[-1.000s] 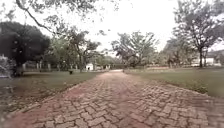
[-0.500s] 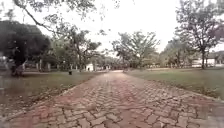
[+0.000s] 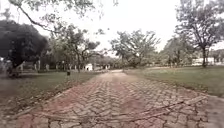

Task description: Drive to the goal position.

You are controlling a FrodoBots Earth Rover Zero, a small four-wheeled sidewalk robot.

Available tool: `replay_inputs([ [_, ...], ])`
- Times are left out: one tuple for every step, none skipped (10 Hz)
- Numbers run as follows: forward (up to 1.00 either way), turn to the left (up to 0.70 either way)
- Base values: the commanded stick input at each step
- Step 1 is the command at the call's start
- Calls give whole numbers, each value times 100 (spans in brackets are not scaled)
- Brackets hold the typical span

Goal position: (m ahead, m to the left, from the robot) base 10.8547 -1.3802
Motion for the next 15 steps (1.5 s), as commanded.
replay_inputs([
  [70,0],
  [70,0],
  [70,0],
  [70,0],
  [70,0],
  [70,0],
  [70,0],
  [70,0],
  [70,0],
  [70,0],
  [70,0],
  [70,0],
  [70,0],
  [70,0],
  [70,0],
])
